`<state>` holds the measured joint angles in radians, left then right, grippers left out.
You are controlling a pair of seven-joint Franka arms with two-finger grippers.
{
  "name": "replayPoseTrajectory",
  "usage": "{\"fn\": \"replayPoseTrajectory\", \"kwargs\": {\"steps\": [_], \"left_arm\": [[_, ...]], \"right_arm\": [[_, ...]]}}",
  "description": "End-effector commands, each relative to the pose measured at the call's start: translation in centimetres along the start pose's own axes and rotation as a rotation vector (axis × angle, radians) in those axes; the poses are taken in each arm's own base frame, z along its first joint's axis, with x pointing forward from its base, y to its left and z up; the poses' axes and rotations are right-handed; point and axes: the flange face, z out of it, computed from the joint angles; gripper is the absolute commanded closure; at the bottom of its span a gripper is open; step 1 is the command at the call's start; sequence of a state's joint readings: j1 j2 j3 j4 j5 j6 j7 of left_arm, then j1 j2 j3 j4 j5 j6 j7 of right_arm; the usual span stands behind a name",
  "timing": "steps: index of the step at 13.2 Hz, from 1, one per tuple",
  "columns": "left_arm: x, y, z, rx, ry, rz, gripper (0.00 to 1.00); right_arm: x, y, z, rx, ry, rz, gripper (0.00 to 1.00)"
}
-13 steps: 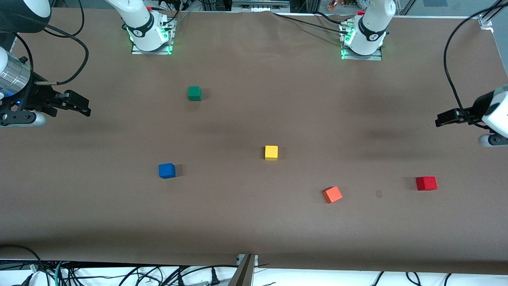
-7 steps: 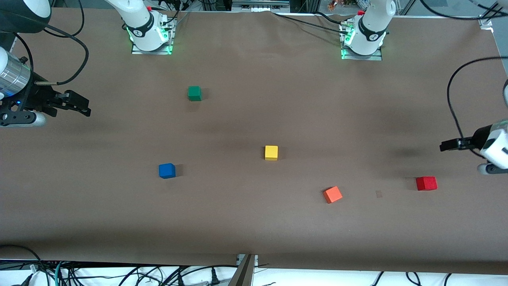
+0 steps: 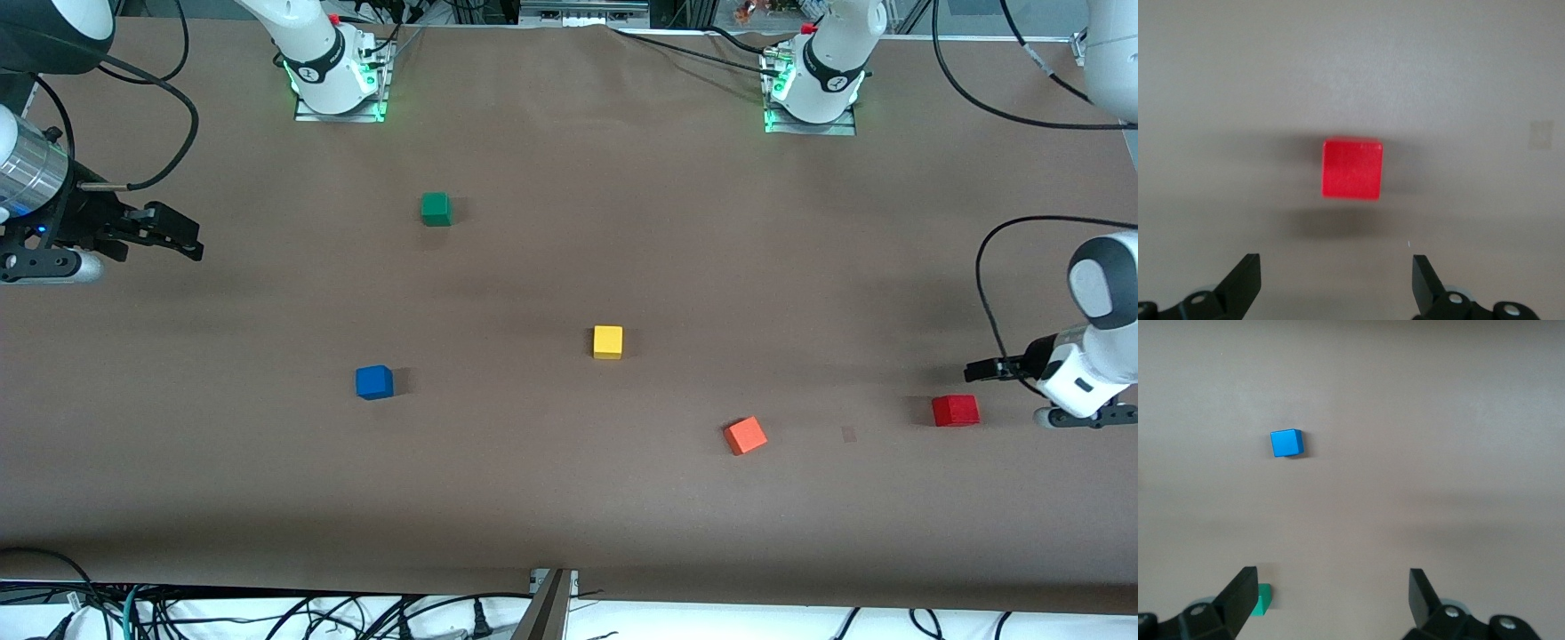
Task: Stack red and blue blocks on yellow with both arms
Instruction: 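Move the left gripper down over the red cube, then grasp the red cube with the left gripper while the right gripper reaches out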
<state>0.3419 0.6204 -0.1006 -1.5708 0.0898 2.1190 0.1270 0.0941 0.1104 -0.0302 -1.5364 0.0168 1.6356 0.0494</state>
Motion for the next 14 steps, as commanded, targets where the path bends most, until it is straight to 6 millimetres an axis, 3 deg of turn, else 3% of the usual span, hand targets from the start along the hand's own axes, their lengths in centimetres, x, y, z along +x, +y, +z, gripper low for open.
{"fn": "replayPoseTrajectory", "kwargs": {"steps": [1, 4, 8, 12, 13, 14], "left_arm": [[0.7, 0.1, 3.3, 0.011, 0.012, 0.033, 0.0], [0.6, 0.5, 5.9, 0.006, 0.027, 0.039, 0.0], [1.2, 1.2, 6.9, 0.009, 0.074, 0.048, 0.0], [1.5, 1.1, 8.0, 0.02, 0.088, 0.059, 0.0], [1.6, 1.1, 8.0, 0.025, 0.097, 0.064, 0.05], [1.7, 1.0, 7.9, 0.027, 0.11, 0.063, 0.28]], "right_arm": [[0.0, 0.1, -0.5, -0.001, -0.002, 0.011, 0.0], [0.0, 0.1, -0.4, -0.001, -0.004, 0.011, 0.0], [0.0, 0.0, -0.5, -0.001, -0.001, 0.007, 0.0], [0.9, -0.8, 1.0, -0.004, -0.019, 0.008, 0.0], [0.9, -1.0, 1.1, -0.004, -0.021, 0.007, 0.0], [0.9, -1.5, 1.1, -0.007, -0.016, -0.002, 0.0]]}}
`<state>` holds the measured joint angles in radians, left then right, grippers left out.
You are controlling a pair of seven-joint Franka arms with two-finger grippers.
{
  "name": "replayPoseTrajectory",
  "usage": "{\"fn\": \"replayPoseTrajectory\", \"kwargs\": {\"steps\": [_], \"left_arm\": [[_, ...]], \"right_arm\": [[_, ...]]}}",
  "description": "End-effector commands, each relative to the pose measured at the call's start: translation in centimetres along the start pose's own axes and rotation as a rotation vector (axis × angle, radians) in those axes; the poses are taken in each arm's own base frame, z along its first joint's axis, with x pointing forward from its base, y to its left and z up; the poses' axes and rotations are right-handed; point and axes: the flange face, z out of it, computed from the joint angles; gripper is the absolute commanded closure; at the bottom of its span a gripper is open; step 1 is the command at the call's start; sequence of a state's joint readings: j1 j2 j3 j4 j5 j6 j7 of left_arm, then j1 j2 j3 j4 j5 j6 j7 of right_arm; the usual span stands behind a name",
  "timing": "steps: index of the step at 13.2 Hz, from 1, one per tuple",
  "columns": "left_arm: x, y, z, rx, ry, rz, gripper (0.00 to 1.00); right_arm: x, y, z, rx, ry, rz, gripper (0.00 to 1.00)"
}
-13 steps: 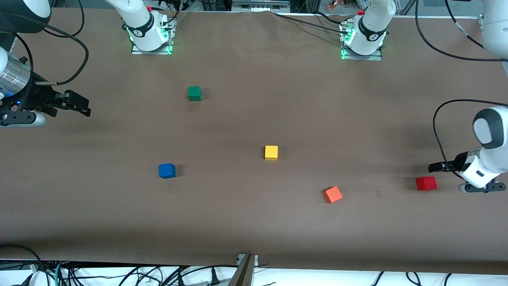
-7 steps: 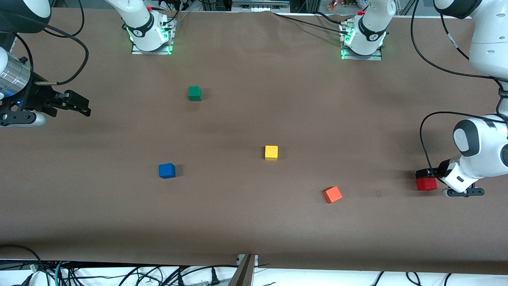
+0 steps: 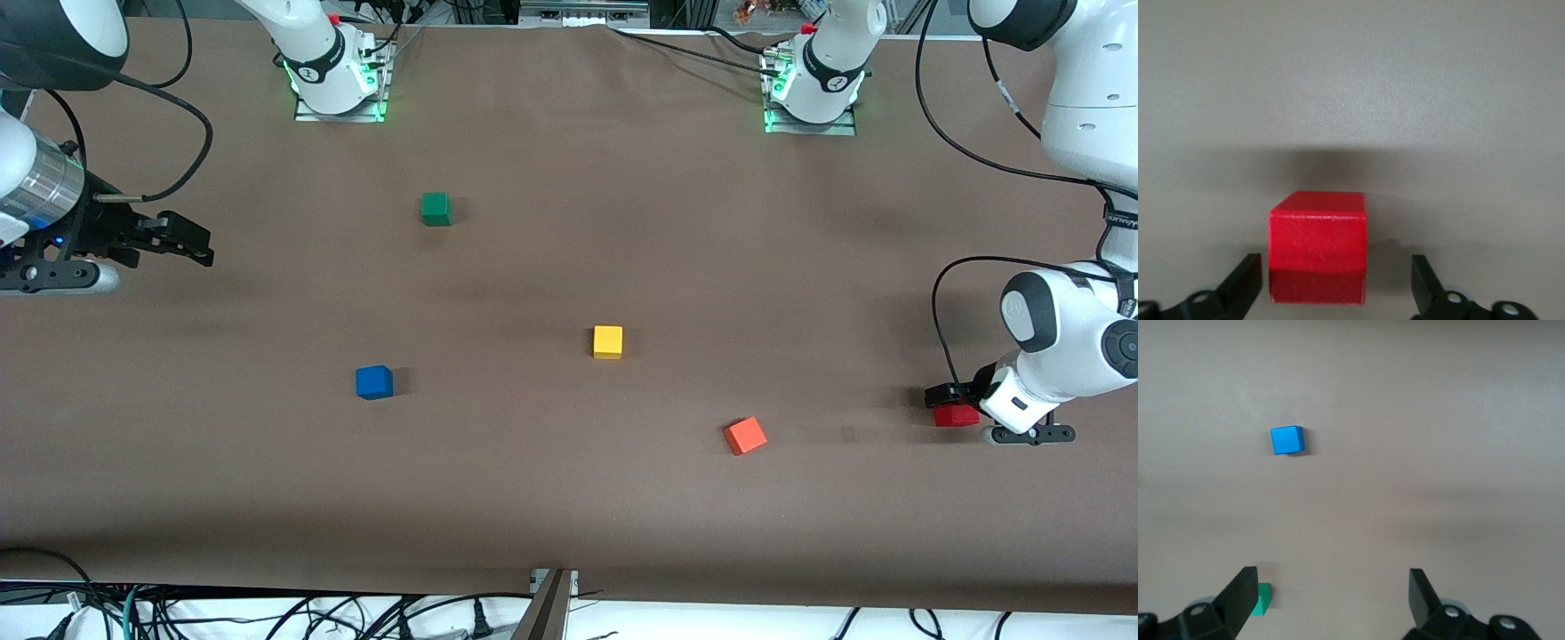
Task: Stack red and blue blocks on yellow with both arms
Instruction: 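Grasp the red cube with the left gripper while the right gripper reaches out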
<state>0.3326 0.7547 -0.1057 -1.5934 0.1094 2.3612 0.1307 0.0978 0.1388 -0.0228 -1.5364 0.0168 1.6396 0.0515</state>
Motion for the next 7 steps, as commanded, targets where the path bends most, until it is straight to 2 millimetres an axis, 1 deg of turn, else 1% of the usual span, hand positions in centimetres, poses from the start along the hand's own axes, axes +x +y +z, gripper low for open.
{"fn": "replayPoseTrajectory", "kwargs": {"steps": [1, 2, 3, 4, 5, 6, 7], "left_arm": [[0.1, -0.5, 0.0, 0.023, 0.019, 0.031, 0.56], [0.2, -0.5, 0.0, 0.024, 0.021, 0.044, 0.85], [0.4, -0.6, -0.3, 0.024, 0.027, 0.046, 1.0], [0.9, -0.2, -1.1, 0.026, 0.04, 0.047, 1.0], [1.5, 0.6, -2.2, 0.023, 0.051, 0.05, 1.0], [2.1, 2.6, -3.0, 0.021, 0.052, 0.072, 1.0], [2.6, 5.5, -4.5, 0.017, 0.059, 0.095, 1.0]], "right_arm": [[0.6, -1.1, 0.4, -0.006, -0.009, -0.013, 0.0], [1.3, -1.3, 2.1, -0.006, -0.033, -0.018, 0.0], [2.2, -1.4, 4.2, -0.011, -0.067, -0.046, 0.0], [2.6, -2.1, 5.4, -0.014, -0.081, -0.106, 0.0], [3.1, -3.0, 7.3, -0.021, -0.108, -0.125, 0.0], [3.4, -2.8, 8.2, -0.012, -0.123, -0.122, 0.0], [3.4, -2.6, 8.5, -0.007, -0.126, -0.114, 0.0]]}}
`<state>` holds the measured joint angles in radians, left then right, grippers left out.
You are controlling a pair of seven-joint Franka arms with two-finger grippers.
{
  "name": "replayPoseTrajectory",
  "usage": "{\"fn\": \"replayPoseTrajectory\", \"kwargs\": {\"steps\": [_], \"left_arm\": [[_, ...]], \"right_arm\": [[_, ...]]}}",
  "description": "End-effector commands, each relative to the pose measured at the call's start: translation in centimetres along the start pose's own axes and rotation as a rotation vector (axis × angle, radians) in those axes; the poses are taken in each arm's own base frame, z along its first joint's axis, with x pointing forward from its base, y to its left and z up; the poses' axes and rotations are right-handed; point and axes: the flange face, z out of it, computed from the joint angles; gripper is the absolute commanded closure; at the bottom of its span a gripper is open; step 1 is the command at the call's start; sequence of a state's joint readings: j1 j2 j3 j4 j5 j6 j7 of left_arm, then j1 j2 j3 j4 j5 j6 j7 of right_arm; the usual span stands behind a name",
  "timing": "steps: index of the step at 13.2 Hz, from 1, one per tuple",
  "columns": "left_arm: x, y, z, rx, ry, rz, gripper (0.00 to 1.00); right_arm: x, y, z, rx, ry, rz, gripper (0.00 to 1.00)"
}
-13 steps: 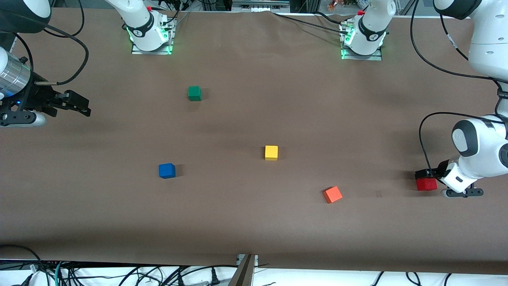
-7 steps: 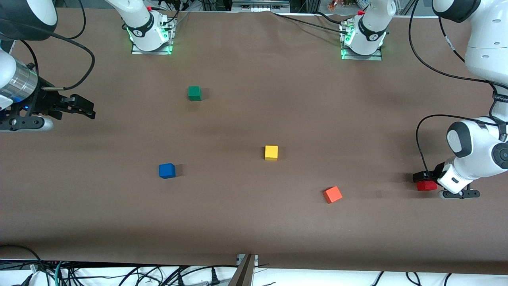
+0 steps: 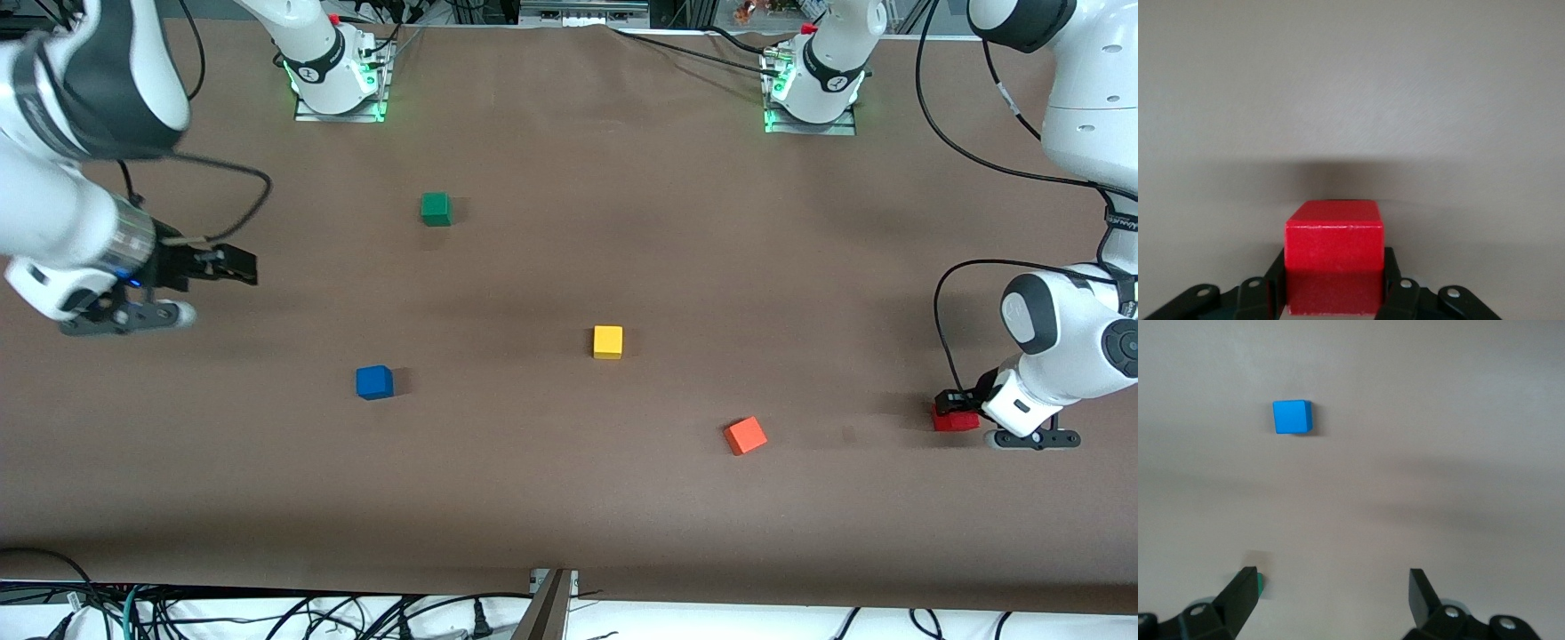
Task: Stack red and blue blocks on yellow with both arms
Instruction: 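Grasp the red cube with the left gripper while the right gripper reaches out, then carry the red cube toward the yellow cube while the right gripper grasps blue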
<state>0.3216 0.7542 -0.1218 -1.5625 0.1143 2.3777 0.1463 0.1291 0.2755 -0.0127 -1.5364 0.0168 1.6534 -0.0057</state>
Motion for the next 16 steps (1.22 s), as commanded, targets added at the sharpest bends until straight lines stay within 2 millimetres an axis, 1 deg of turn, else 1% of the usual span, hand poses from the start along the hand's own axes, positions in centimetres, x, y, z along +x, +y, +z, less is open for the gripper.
{"fn": "replayPoseTrajectory", "kwargs": {"steps": [1, 2, 3, 4, 5, 6, 7, 8, 9, 10, 11, 12, 14, 15, 16], "left_arm": [[2.0, 7.7, -4.0, 0.014, 0.01, 0.052, 1.0], [2.2, 11.7, -5.3, 0.013, -0.001, 0.014, 1.0], [2.2, 15.7, -6.2, 0.012, -0.015, -0.032, 1.0], [1.9, 18.8, -6.7, 0.013, -0.038, -0.051, 1.0], [1.3, 23.3, -7.5, 0.009, -0.058, -0.019, 1.0], [0.7, 26.4, -8.5, 0.009, -0.06, 0.009, 1.0], [-0.1, 30.1, -9.0, 0.002, -0.067, 0.057, 1.0], [-1.0, 33.6, -9.4, -0.012, -0.077, 0.098, 1.0], [-2.0, 37.0, -9.8, -0.034, -0.079, 0.103, 1.0], [-3.3, 40.5, -10.0, -0.052, -0.087, 0.068, 1.0], [-4.8, 44.0, -10.3, -0.051, -0.086, 0.04, 1.0], [-6.2, 46.9, -10.4, -0.046, -0.088, 0.033, 1.0], [-8.2, 50.6, -10.6, -0.055, -0.095, 0.027, 1.0], [-9.3, 52.4, -10.7, -0.056, -0.095, 0.024, 1.0], [-10.2, 53.9, -10.3, -0.05, -0.1, 0.028, 1.0]], "right_arm": [[0.9, 0.3, 0.8, 0.006, -0.007, -0.008, 0.0], [1.3, 0.1, 1.3, 0.018, -0.004, -0.005, 0.0], [2.0, -0.8, 2.3, 0.02, -0.001, -0.01, 0.0], [2.8, -1.9, 3.3, 0.017, 0.012, 0.002, 0.0], [3.6, -3.2, 4.7, 0.015, 0.02, 0.025, 0.0], [5.0, -3.5, 6.8, 0.014, 0.036, 0.051, 0.0], [6.3, -4.0, 9.2, 0.015, 0.051, 0.061, 0.0], [7.5, -4.1, 11.5, 0.016, 0.064, 0.065, 0.0], [8.4, -4.1, 13.4, 0.016, 0.074, 0.067, 0.0], [9.1, -4.3, 15.5, 0.014, 0.068, 0.066, 0.0], [9.7, -5.4, 17.2, 0.014, 0.072, 0.066, 0.0], [10.6, -5.8, 18.4, 0.019, 0.097, 0.088, 0.0], [11.6, -6.3, 20.8, 0.026, 0.138, 0.096, 0.0], [11.8, -6.4, 21.2, 0.045, 0.142, 0.106, 0.0], [11.8, -6.5, 21.3, 0.058, 0.139, 0.112, 0.0]]}}
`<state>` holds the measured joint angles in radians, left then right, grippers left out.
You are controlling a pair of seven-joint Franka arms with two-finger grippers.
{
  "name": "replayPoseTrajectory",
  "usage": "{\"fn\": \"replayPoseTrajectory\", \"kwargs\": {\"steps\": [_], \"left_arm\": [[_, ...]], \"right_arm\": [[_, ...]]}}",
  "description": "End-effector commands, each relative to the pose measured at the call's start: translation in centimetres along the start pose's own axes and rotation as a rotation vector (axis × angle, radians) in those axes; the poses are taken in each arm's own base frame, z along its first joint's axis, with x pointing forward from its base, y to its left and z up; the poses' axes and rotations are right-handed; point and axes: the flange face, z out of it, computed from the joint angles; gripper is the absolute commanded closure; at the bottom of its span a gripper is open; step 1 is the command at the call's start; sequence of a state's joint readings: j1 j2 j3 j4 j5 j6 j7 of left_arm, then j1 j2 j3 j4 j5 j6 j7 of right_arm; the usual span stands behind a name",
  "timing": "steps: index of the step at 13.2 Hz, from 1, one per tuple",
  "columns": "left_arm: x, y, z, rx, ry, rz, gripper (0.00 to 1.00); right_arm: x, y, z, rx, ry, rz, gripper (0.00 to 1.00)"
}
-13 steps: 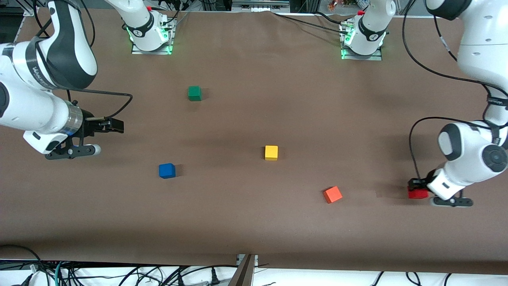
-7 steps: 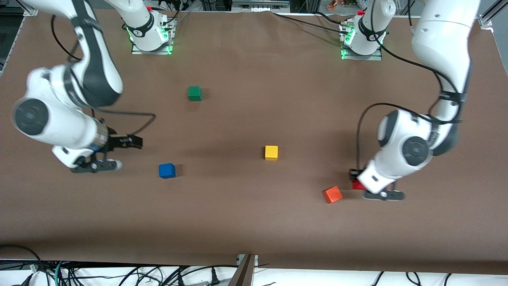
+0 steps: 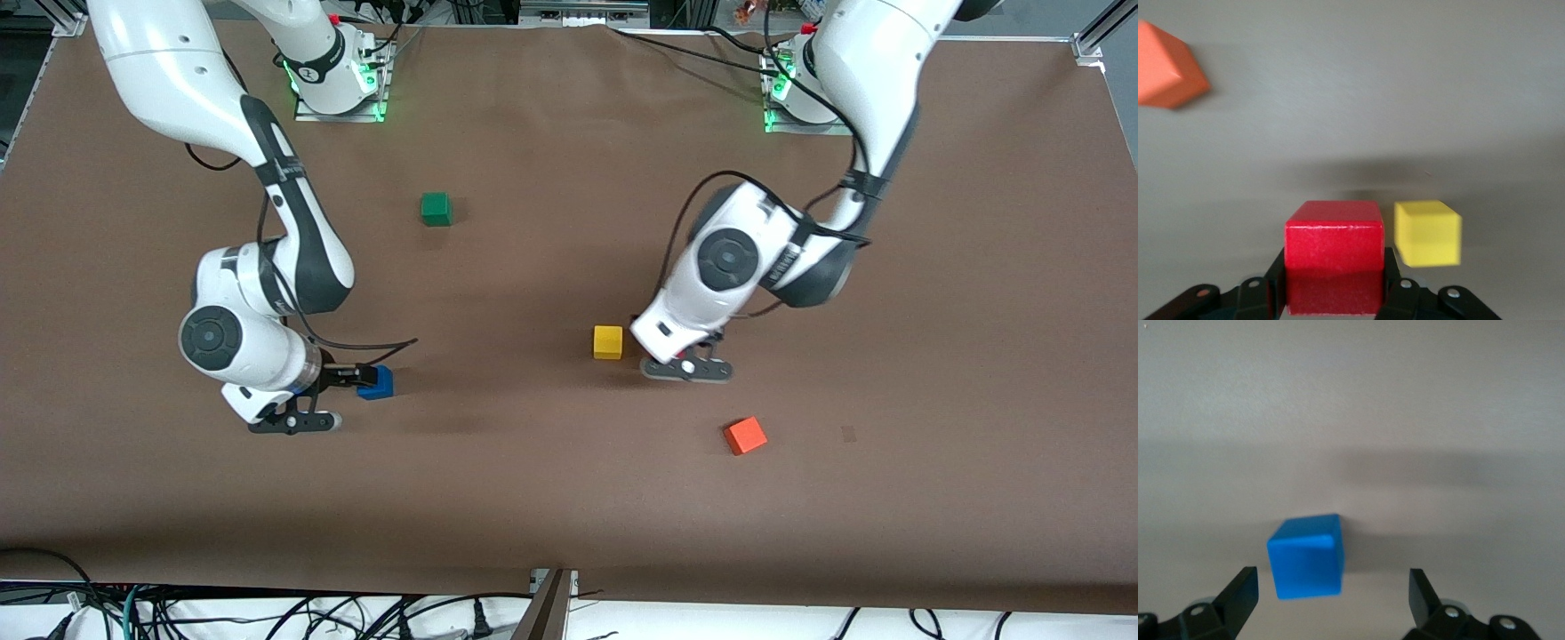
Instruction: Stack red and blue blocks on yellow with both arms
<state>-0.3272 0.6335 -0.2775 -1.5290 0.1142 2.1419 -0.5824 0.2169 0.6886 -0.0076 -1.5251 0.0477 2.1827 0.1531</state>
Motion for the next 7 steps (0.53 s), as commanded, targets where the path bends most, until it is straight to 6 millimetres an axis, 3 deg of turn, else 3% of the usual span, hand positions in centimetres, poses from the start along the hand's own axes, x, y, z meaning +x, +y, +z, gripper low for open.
{"fn": "replayPoseTrajectory", "kwargs": {"steps": [1, 2, 7], "left_arm": [[-2.2, 3.3, 1.0, 0.031, -0.006, 0.009, 1.0], [-3.1, 5.0, 1.4, 0.03, -0.008, 0.033, 1.0], [-5.0, 7.9, 3.5, 0.052, -0.022, 0.089, 1.0]], "right_arm": [[0.7, -0.5, 0.0, 0.033, 0.007, 0.021, 0.0], [0.6, -1.1, 0.5, 0.034, 0.004, 0.014, 0.0], [-0.6, -2.6, 3.5, 0.024, 0.022, -0.053, 0.0]]}}
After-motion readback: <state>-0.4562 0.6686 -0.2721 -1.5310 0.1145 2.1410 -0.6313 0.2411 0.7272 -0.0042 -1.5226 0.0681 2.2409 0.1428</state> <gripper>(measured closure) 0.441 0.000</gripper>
